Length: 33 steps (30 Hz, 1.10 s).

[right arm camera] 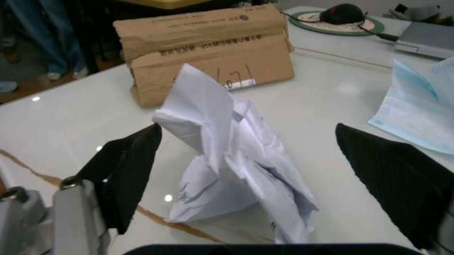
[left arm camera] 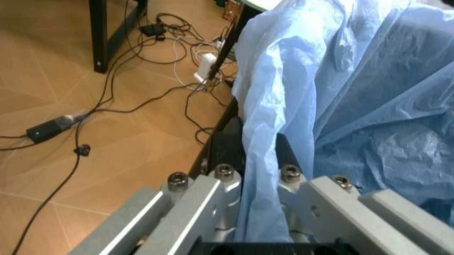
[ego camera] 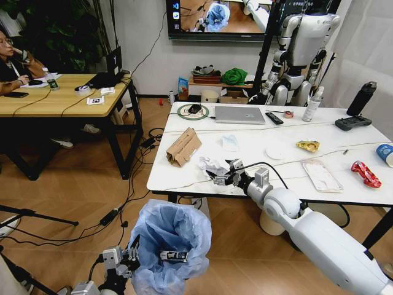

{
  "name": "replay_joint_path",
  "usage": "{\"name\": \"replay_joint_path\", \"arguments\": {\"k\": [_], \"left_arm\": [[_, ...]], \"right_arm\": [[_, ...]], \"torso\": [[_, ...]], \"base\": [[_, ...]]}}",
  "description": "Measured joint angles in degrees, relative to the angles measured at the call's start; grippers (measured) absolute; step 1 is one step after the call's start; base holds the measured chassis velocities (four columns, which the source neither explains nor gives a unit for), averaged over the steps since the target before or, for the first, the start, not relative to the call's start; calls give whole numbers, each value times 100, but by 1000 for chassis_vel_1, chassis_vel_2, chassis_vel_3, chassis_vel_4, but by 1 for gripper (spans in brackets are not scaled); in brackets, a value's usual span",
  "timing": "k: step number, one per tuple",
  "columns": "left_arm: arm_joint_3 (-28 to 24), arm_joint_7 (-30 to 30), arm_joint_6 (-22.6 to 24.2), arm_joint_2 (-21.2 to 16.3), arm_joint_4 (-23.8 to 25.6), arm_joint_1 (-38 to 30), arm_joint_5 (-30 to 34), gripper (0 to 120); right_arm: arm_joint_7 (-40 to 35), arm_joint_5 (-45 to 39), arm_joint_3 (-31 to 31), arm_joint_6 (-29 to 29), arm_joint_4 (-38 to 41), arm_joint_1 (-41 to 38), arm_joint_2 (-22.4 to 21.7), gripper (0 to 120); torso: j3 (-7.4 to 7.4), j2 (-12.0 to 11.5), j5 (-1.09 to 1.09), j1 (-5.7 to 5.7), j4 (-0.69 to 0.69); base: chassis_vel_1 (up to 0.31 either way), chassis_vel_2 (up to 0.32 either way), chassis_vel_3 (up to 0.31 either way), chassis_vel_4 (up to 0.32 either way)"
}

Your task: Pick up the trash bin and place the trash from the table into it.

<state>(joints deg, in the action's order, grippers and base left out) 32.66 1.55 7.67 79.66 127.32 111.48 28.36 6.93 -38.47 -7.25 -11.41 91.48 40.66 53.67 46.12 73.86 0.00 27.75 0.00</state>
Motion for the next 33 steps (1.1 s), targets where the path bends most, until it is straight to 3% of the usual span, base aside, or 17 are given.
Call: {"name": "replay_joint_path", "arguments": {"k": [7,9,12,16,19,23,26,33], "left_arm": [[2,2,4,-34,5,-12,26,0],[-4,4,10,-46,-5,-23,29,0],[-10,5,15,-50,-10,-27,30,0],[-15,8,19,-64,-11,-25,34,0],[-16,9,19,-65,-11,-24,35,0],[-20,11,21,-79,-11,-22,37,0],[-20,11,21,-83,-11,-23,37,0],[-26,11,19,-108,-11,-22,44,0]], "right_arm": [[47,19,-6,31,-100,14,-26,67],[68,70,-4,39,-93,104,-39,55],[78,93,2,44,-89,158,-43,49],[93,120,25,51,-63,232,-66,30],[94,120,33,53,-55,228,-67,25],[94,113,47,53,-7,198,-74,6],[94,110,52,53,7,200,-77,0],[86,95,196,90,107,408,-56,0]], "torso": [[0,0,0,0,1],[0,0,0,0,1],[0,0,0,0,1],[0,0,0,0,2],[0,0,0,0,1],[0,0,0,0,1],[0,0,0,0,1],[0,0,-1,0,1]], "base": [[0,0,0,0],[0,0,0,0],[0,0,0,0],[0,0,0,0],[0,0,0,0],[0,0,0,0],[0,0,0,0],[0,0,0,0]]}}
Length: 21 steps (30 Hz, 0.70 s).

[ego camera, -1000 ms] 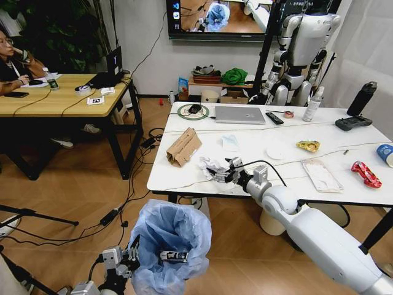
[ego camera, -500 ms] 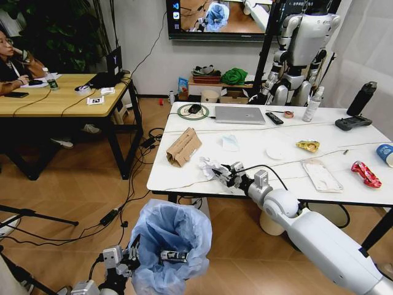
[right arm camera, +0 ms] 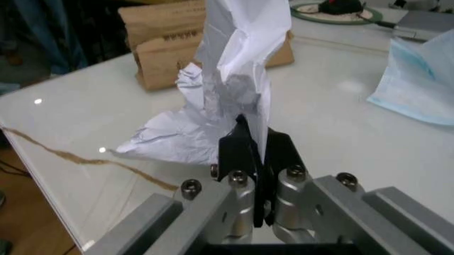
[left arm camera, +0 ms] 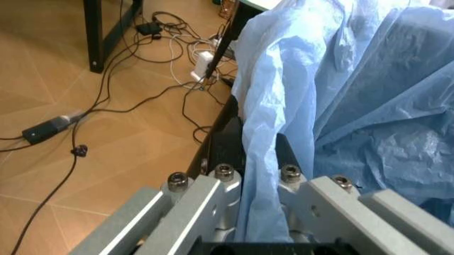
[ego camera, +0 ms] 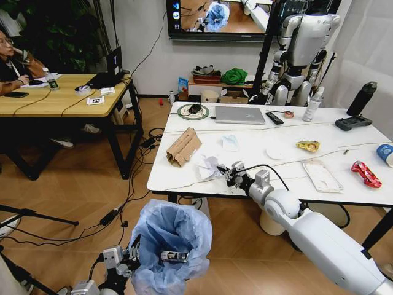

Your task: Pick up the trash bin and place the trash from the table into it.

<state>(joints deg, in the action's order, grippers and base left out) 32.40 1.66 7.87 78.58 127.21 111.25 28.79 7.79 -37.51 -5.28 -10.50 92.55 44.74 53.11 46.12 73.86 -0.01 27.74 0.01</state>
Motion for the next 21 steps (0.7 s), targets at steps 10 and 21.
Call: {"name": "replay_joint_path", "arguments": {"k": [10,21], "left_arm": [[-21,0,-6,-58,7,16,3,0],[65,2,6,43,39,13,12,0]], "right_arm": [[-20,-906,344,263,1732,723,-210,0],[397,-758,-1299,1055,2508,985,-345,0]], "torso": [[-1,0,2,-1,1],[-1,1,1,-1,-1]], "base": [[0,0,0,0],[0,0,0,0]]}}
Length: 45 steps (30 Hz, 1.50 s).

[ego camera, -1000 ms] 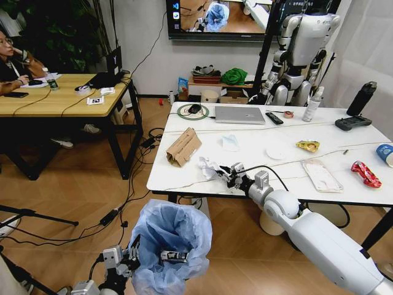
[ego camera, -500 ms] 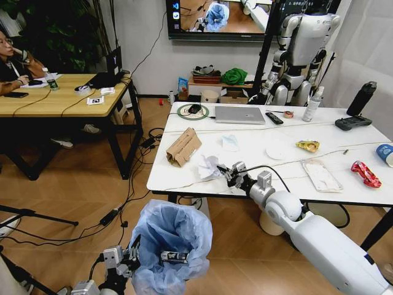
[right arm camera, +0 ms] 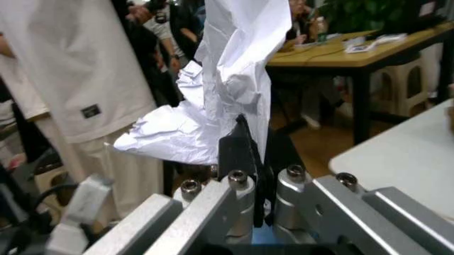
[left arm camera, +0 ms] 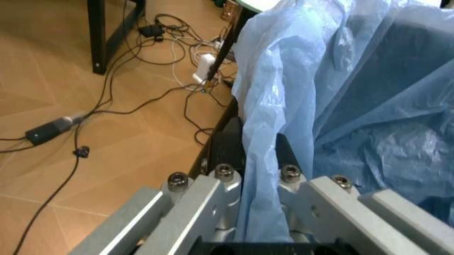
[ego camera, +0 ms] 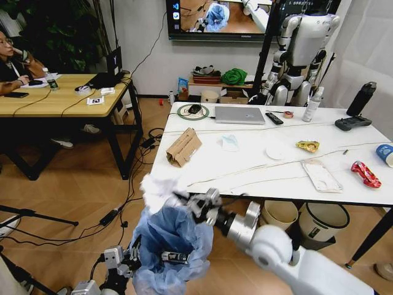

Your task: Pick up the trash bin and place the trash from the table into it.

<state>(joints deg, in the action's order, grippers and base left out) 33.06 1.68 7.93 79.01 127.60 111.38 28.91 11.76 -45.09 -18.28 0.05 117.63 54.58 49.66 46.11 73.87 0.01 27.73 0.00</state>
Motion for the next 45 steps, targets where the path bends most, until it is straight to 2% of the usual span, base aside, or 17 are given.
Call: {"name": "replay_joint_path", "arguments": {"k": [5,13,16,18,20,22,28,30,34,35,39,45], "left_arm": [[27,0,8,33,27,1,11,0],[5,5,27,72,5,-34,9,0],[0,8,30,92,0,-36,-8,0],[0,8,30,97,1,-36,-9,0],[-1,8,30,115,20,-21,-22,0],[1,8,30,119,26,-15,-27,0],[13,8,29,131,58,7,-39,0],[11,8,29,133,59,4,-42,0],[-9,8,25,145,61,11,-78,0],[-9,8,25,145,61,11,-78,0],[-29,7,21,152,60,17,-97,0],[-33,7,20,152,55,11,-98,0]], "right_arm": [[49,243,-227,28,23,-9,-75,0],[83,456,-236,71,1,49,-153,0],[107,617,-199,120,-12,91,-209,17],[109,647,-193,134,-12,98,-224,19],[115,768,-160,182,-4,134,-300,30],[115,791,-151,190,12,146,-324,33],[109,853,-109,203,127,222,-394,60],[109,872,-109,203,139,241,-408,63],[88,989,-69,211,144,281,-431,83],[88,989,-69,211,144,281,-431,83],[41,1069,-47,211,172,286,-447,98],[-67,1102,-30,116,232,346,-481,100]], "torso": [[0,0,-1,0,0],[1,0,0,1,0],[1,0,-1,1,1],[1,0,-1,1,0],[1,0,-1,1,0],[1,0,-1,1,1],[1,0,-1,1,0],[1,0,-1,1,0],[1,0,-1,1,1],[1,0,-1,1,1],[1,0,0,1,0],[1,0,-1,1,0]], "base": [[0,0,0,0],[0,0,0,0],[0,0,0,0],[0,0,0,0],[0,0,0,0],[0,0,0,0],[0,0,0,0],[0,0,0,0],[0,0,0,0],[0,0,0,0],[0,0,0,0],[0,0,0,0]]}}
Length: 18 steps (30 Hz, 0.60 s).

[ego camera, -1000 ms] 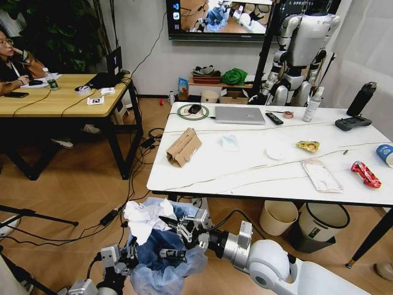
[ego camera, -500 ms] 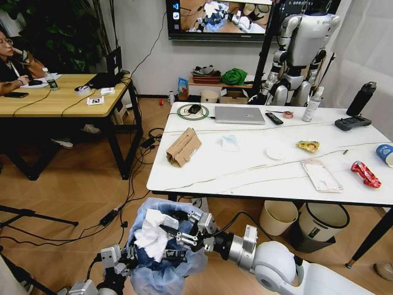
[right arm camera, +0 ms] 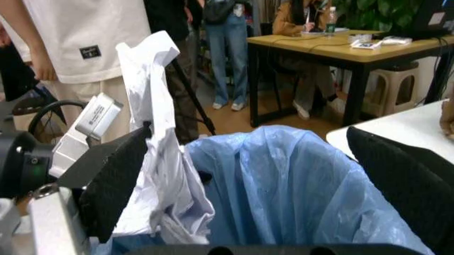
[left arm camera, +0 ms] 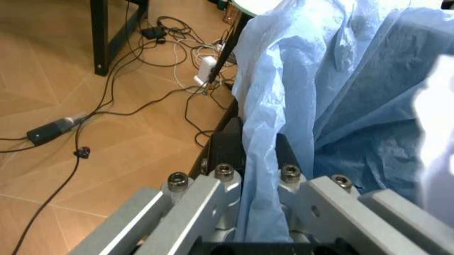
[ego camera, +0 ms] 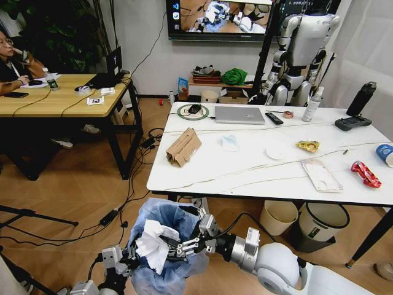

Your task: Pick up the trash bin and place the trash from the table into it.

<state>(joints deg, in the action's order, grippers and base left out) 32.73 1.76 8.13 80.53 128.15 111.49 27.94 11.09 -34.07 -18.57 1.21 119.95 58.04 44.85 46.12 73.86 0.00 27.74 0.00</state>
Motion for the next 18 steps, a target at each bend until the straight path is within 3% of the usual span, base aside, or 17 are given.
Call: {"name": "replay_joint_path", "arguments": {"k": [8,12,18], "left_arm": [[18,0,1,-23,-2,-31,29,0],[1,3,8,-18,-51,-51,40,0],[-8,8,23,-4,-109,-84,44,0]], "right_arm": [[-235,-474,1,-573,338,101,-149,100],[-708,-726,8,-1071,564,36,-215,100],[-995,-857,72,-1071,682,28,-154,100]], "torso": [[0,0,1,0,1],[0,0,1,0,0],[0,0,1,0,1]], "base": [[0,0,0,0],[0,0,0,0],[0,0,0,0]]}}
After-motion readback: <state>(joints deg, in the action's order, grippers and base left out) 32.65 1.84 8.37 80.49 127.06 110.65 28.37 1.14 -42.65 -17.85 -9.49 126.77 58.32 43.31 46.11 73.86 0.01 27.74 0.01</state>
